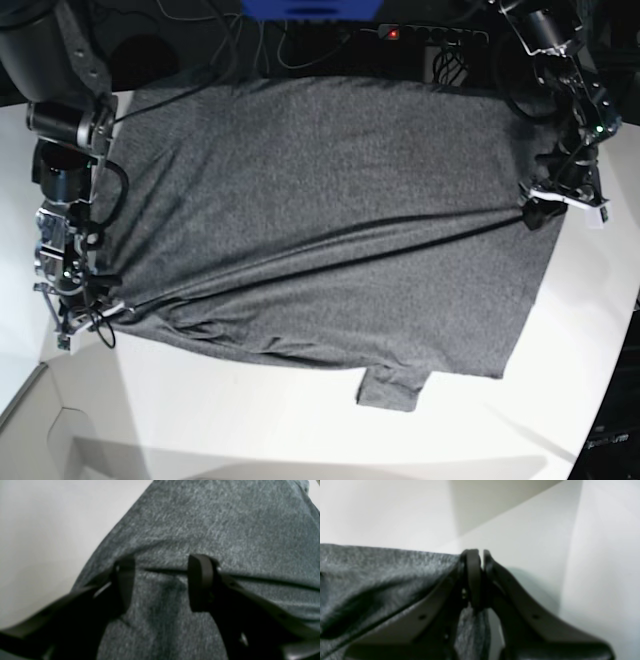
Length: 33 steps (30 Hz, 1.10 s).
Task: Layout the t-shirt on the table in an organized manner, then fold the t-shirt properly
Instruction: 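Pull the shirt edges apart with both grippers to smooth it, then move the left gripper to the hem corner and grasp it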
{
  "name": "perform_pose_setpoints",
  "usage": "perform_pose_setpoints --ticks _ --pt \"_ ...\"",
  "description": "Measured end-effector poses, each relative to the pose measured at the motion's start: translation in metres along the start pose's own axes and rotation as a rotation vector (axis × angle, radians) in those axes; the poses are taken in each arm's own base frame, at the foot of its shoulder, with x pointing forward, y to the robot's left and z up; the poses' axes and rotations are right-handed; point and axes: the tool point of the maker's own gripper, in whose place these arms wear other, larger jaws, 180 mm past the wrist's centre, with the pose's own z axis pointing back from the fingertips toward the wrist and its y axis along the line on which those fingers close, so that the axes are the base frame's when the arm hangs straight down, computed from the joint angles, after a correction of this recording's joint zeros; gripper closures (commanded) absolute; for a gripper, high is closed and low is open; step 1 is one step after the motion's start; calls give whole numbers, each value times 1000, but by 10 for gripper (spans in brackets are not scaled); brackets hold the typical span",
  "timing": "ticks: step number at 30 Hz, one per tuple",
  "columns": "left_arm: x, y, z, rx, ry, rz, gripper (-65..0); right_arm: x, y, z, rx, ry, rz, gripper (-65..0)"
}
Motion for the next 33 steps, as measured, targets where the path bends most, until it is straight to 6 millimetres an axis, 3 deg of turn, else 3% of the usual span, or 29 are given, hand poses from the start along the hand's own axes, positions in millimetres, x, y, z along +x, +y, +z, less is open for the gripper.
perform_pose_setpoints --ticks 4,8,12,15,17,21,23,26,28,30,33 --pt "0 0 0 0 -1 -1 -334 0 1 0 -1 -1 2 -155" --pt "2 -2 1 -2 2 -6 -334 1 0 0 -7 -8 -1 -229" --pt "-3 -11 10 -1 74 -56 -334 7 -4 2 -16 -19 4 -240" --pt "-4 -23 19 11 120 -83 -334 23 -8 12 -27 -89 36 -244" --pt "9 -41 25 -22 87 -115 -334 25 -4 25 -33 -115 60 -244" --pt "61 -74 30 -67 -52 -149 -334 6 37 57 31 -92 91 -245" --pt "66 -86 25 -90 -46 -145 -334 0 69 78 128 -75 124 -242" --pt "68 -87 13 -96 -34 -118 -334 -9 104 109 226 -42 165 -240" --pt "64 -89 -1 -100 2 -117 -334 -26 118 122 250 -11 157 -240" --pt "64 -105 -13 -143 24 -125 -334 -50 129 129 278 38 148 -240" --pt "85 -134 -31 -203 10 -123 -334 -72 133 128 296 93 145 -240"
